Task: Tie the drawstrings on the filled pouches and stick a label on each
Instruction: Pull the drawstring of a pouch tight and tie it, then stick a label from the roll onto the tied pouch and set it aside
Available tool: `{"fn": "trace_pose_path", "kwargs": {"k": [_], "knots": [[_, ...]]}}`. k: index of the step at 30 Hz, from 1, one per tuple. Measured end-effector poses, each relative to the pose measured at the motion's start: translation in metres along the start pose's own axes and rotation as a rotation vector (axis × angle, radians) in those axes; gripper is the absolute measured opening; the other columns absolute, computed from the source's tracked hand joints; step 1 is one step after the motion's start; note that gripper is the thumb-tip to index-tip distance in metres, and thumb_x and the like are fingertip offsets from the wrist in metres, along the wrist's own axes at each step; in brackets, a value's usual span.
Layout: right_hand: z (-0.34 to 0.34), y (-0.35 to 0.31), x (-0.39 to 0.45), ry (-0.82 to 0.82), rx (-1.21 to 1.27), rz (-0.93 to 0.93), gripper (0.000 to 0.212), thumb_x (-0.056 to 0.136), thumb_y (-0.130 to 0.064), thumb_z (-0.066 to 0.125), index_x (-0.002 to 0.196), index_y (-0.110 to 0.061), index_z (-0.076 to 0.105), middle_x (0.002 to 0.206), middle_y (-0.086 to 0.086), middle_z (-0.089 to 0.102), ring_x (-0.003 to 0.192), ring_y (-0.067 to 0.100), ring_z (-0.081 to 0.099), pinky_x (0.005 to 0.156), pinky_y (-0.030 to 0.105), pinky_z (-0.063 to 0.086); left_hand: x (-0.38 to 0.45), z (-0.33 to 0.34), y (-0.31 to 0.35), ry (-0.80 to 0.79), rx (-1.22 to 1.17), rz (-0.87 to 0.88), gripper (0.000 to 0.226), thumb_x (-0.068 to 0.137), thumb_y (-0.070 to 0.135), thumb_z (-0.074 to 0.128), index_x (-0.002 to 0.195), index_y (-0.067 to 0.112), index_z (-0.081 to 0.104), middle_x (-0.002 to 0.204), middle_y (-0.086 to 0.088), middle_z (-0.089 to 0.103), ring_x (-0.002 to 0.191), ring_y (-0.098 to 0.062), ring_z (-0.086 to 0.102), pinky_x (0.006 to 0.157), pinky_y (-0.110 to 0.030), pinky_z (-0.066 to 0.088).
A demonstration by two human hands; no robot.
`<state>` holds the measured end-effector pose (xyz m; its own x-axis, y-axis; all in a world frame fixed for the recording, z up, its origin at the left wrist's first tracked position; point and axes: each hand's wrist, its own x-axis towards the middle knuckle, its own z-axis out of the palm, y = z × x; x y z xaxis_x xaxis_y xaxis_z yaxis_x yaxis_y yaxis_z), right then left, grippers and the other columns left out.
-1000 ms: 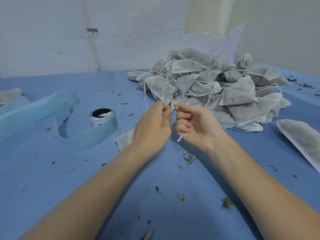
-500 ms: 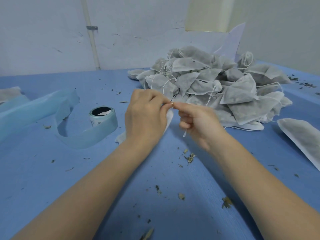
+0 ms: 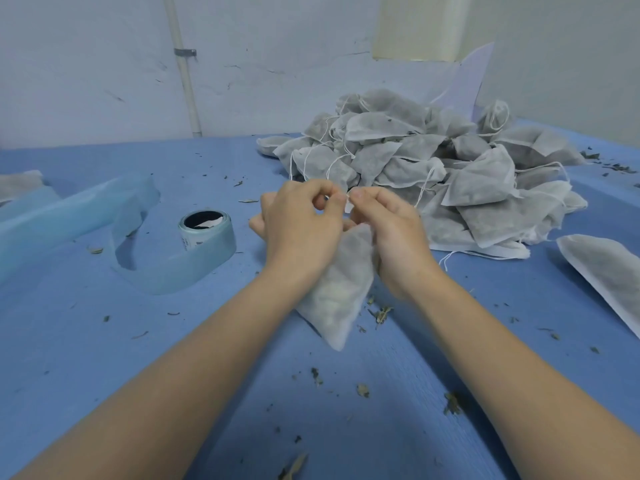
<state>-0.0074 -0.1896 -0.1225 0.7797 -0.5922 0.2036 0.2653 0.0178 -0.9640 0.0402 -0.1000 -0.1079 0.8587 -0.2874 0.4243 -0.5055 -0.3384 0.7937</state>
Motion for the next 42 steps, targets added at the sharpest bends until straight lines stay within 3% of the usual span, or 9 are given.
{"fn": "trace_pose_path", "kwargs": {"k": [6, 10, 15, 18, 22, 26, 32, 36, 42], "knots": [[-0.006, -0.003, 0.000, 0.017, -0.197, -0.088, 0.013, 0.083, -0.022, 0.073, 0.071, -0.024, 0.069, 0.053, -0.018, 0.059, 0.047, -0.001, 0.049, 0.062, 0.021, 0.042, 0.007, -0.003, -0.003, 0.116, 0.083, -0.005, 0.009, 0.095, 0.020, 0.047, 0.092, 0.023, 0.055, 0.111, -0.004, 0.054, 0.109, -0.019, 0.048, 0.101, -0.040, 0.032], [-0.005, -0.008, 0.001, 0.075, -0.124, -0.100, 0.009, 0.081, -0.016, 0.075, 0.074, -0.022, 0.072, 0.055, -0.018, 0.062, 0.045, -0.005, 0.050, 0.056, 0.011, 0.038, 0.010, -0.004, -0.006, 0.069, -0.029, 0.057, 0.008, 0.093, 0.025, 0.054, 0.095, 0.020, 0.060, 0.089, 0.011, 0.044, 0.078, 0.006, 0.048, 0.083, -0.007, 0.034], [-0.011, -0.011, 0.012, 0.411, 0.329, 0.065, 0.007, 0.079, -0.012, 0.076, 0.076, -0.010, 0.070, 0.065, -0.004, 0.066, 0.066, 0.013, 0.065, 0.071, 0.029, 0.056, 0.002, -0.010, -0.002, -0.355, -0.312, -0.347, 0.066, 0.059, 0.067, 0.070, 0.105, 0.021, 0.056, 0.093, 0.002, 0.063, 0.080, -0.016, 0.065, 0.067, -0.036, 0.057], [-0.013, -0.007, 0.017, 0.498, 0.448, 0.102, 0.008, 0.081, -0.014, 0.076, 0.083, -0.008, 0.071, 0.082, 0.006, 0.070, 0.084, 0.025, 0.068, 0.086, 0.041, 0.057, -0.001, -0.010, -0.004, -0.615, -0.595, -0.552, 0.044, 0.063, 0.043, 0.078, 0.095, 0.014, 0.071, 0.082, -0.005, 0.074, 0.070, -0.022, 0.071, 0.060, -0.036, 0.059], [-0.016, -0.005, 0.017, 0.352, 0.353, 0.115, 0.011, 0.081, -0.018, 0.075, 0.072, -0.020, 0.068, 0.066, -0.009, 0.063, 0.072, 0.011, 0.059, 0.074, 0.030, 0.052, -0.001, 0.001, -0.010, -0.479, -0.749, -0.640, 0.031, 0.074, 0.004, 0.071, 0.104, -0.002, 0.067, 0.095, -0.014, 0.073, 0.084, -0.023, 0.071, 0.078, -0.037, 0.058], [-0.015, -0.005, 0.010, 0.098, 0.077, 0.022, 0.014, 0.078, -0.016, 0.073, 0.066, -0.023, 0.072, 0.066, -0.013, 0.065, 0.071, 0.006, 0.057, 0.068, 0.019, 0.042, 0.003, 0.000, -0.022, -0.322, -0.747, -0.633, 0.053, 0.068, 0.009, 0.079, 0.114, -0.006, 0.059, 0.099, -0.016, 0.071, 0.088, -0.026, 0.070, 0.087, -0.040, 0.055], [-0.014, -0.010, 0.001, -0.035, -0.213, -0.101, 0.014, 0.078, -0.017, 0.075, 0.067, -0.025, 0.073, 0.091, -0.006, 0.067, 0.086, -0.001, 0.060, 0.077, 0.011, 0.044, 0.002, -0.012, -0.016, -0.300, -0.853, -0.688, 0.023, 0.082, 0.024, 0.059, 0.094, 0.005, 0.063, 0.067, -0.003, 0.069, 0.060, -0.018, 0.067, 0.049, -0.026, 0.053], [-0.007, -0.012, -0.006, -0.151, -0.354, -0.177, 0.012, 0.079, -0.018, 0.076, 0.071, -0.027, 0.073, 0.097, 0.001, 0.062, 0.083, -0.008, 0.054, 0.075, 0.003, 0.037, -0.003, -0.028, -0.014, -0.405, -0.835, -0.630, 0.049, 0.078, 0.046, 0.065, 0.106, 0.007, 0.065, 0.091, -0.009, 0.074, 0.084, -0.024, 0.072, 0.069, -0.040, 0.058], [0.012, -0.008, -0.011, -0.227, -0.392, -0.214, 0.010, 0.080, -0.021, 0.075, 0.079, -0.031, 0.073, 0.097, -0.005, 0.059, 0.087, -0.011, 0.052, 0.082, 0.004, 0.034, -0.007, -0.050, -0.026, -0.236, -0.635, -0.442, 0.017, 0.088, 0.019, 0.062, 0.091, 0.005, 0.070, 0.088, -0.010, 0.073, 0.083, -0.022, 0.069, 0.072, -0.033, 0.057]]}}
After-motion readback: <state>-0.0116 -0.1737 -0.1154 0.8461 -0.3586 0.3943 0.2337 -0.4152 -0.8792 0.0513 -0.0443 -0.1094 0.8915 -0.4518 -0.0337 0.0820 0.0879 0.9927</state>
